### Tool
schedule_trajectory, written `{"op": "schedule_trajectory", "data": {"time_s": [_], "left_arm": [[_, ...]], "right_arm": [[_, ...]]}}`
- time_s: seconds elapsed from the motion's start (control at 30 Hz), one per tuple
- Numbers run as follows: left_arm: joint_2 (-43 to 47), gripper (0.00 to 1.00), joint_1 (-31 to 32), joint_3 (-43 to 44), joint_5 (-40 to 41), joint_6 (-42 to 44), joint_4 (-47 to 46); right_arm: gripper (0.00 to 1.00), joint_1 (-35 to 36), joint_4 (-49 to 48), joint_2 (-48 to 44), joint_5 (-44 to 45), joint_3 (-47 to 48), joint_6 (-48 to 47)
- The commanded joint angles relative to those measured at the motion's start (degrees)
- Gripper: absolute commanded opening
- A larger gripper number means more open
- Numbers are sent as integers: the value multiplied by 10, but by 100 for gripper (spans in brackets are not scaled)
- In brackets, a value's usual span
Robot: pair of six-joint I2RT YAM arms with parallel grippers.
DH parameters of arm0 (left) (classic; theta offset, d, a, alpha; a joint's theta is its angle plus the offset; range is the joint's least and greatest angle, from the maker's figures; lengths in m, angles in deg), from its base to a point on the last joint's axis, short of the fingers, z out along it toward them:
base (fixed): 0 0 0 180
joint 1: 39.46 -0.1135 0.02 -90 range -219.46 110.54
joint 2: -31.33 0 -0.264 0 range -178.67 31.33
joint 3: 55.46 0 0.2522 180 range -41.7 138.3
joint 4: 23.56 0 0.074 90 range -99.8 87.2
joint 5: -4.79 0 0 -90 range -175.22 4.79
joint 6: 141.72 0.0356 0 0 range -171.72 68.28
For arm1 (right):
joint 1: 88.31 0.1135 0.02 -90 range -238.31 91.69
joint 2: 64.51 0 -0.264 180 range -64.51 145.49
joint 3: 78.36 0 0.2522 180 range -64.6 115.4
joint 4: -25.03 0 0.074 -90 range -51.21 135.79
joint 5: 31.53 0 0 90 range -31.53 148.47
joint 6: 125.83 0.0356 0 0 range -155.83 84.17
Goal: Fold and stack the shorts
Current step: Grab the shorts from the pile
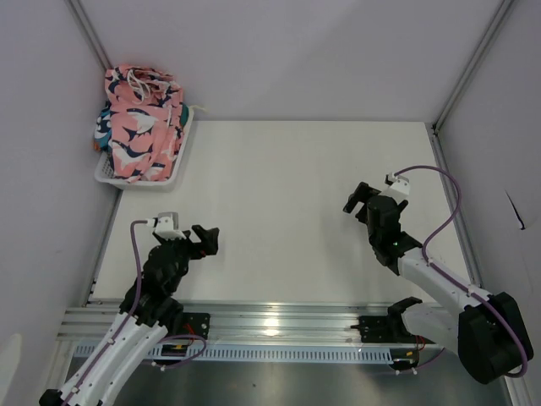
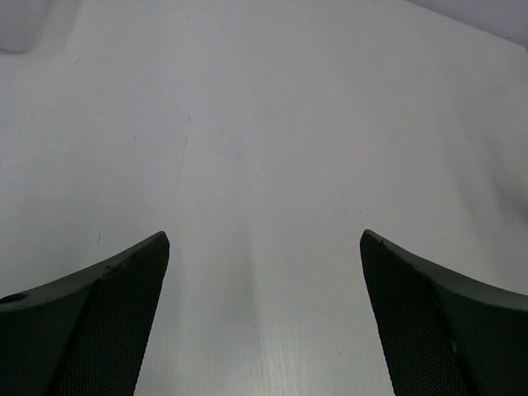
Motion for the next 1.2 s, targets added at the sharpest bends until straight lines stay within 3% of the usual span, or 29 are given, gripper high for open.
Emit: {"op": "schedule_trajectory", "data": {"time_s": [0.0, 0.23, 0.4, 0.5, 0.57, 0.67, 0.97, 1.17], "left_arm": [[-12, 99, -2, 21, 28, -23, 1], [-74, 99, -2, 133, 158, -145, 112], [-262, 99, -43, 310, 194, -169, 178], [-346, 99, -142, 370, 108, -142, 160], [-385, 99, -244, 402, -17, -131, 137], [-463, 99, -330, 432, -95, -127, 125], [-609, 96, -420, 496, -156, -147, 82], [-674, 93, -423, 547, -186, -166, 54]], "right_arm": [[99, 0, -25, -5, 13, 8, 5], [100, 0, -20, -10, 28, 7, 6], [100, -1, -19, 6, 27, 8, 11], [99, -1, -18, 15, 24, 13, 13], [99, -2, -14, 20, 24, 14, 16], [99, -2, -12, 22, 18, 19, 16], [100, -2, -10, 29, 14, 21, 20], [99, -3, -9, 32, 11, 22, 20]]}}
